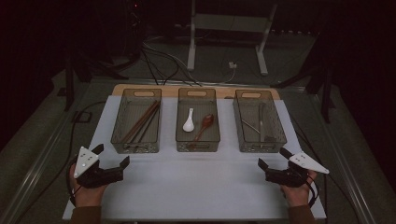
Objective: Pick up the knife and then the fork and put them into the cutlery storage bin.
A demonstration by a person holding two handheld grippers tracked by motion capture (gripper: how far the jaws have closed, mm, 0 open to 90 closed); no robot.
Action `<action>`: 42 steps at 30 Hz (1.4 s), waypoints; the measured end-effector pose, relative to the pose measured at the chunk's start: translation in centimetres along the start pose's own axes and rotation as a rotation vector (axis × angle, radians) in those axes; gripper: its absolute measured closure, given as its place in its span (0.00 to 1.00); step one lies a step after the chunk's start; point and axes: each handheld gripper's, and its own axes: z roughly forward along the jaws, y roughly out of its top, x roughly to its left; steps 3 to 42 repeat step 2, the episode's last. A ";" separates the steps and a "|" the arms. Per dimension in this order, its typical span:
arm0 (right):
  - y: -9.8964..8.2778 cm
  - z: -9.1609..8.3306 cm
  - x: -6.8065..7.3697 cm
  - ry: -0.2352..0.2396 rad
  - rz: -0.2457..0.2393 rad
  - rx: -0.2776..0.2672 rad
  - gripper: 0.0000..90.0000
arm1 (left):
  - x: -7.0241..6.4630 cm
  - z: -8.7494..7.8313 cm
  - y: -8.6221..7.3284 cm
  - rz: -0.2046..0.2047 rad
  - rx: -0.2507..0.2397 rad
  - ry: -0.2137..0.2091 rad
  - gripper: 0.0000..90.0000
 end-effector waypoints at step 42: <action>0.0 0.1 0.0 0.002 0.003 0.005 0.00 | 0.0 0.0 0.0 0.000 0.000 0.002 0.01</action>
